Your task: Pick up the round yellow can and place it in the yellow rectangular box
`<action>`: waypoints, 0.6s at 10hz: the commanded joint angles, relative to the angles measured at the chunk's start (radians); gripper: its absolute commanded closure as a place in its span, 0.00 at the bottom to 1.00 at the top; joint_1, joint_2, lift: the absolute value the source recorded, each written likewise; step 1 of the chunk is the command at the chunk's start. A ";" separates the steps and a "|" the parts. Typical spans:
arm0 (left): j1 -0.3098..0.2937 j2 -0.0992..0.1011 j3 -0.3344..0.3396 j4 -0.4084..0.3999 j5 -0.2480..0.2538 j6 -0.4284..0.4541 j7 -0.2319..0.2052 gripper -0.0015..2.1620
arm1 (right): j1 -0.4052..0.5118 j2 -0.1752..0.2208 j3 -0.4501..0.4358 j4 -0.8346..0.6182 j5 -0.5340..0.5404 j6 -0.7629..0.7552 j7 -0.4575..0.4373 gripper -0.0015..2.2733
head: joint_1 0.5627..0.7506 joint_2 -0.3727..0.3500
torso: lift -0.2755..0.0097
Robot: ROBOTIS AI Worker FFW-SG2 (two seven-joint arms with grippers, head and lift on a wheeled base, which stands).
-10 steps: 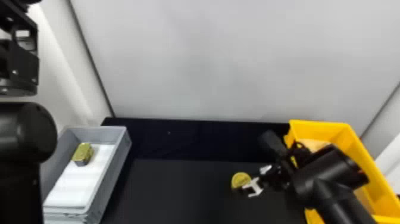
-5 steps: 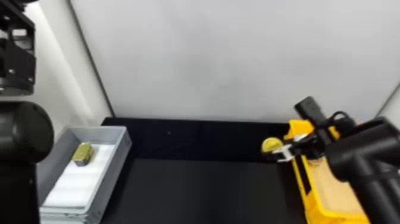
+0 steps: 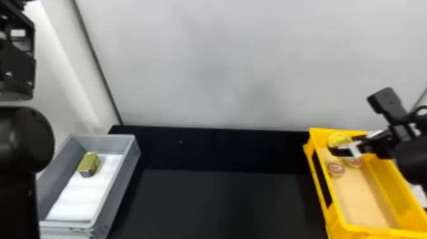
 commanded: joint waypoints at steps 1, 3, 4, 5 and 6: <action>-0.005 0.003 -0.003 0.000 -0.002 0.007 -0.002 0.07 | 0.022 -0.026 -0.069 0.002 0.024 0.000 -0.002 0.37 | 0.53 0.59 | 1.00; -0.011 0.004 -0.009 0.000 -0.005 0.011 -0.003 0.07 | 0.056 -0.028 -0.112 0.024 0.033 -0.008 -0.008 0.37 | 0.53 0.59 | 1.00; -0.013 0.004 -0.011 0.000 -0.005 0.011 -0.003 0.07 | 0.069 -0.028 -0.129 0.047 0.033 -0.019 -0.011 0.37 | 0.53 0.59 | 1.00; -0.013 0.004 -0.011 0.000 -0.005 0.011 -0.003 0.07 | 0.082 -0.023 -0.151 0.076 0.033 -0.034 -0.017 0.37 | 0.53 0.59 | 1.00; -0.015 0.004 -0.012 0.000 -0.006 0.011 -0.003 0.07 | 0.089 -0.022 -0.166 0.108 0.030 -0.049 -0.029 0.37 | 0.53 0.59 | 1.00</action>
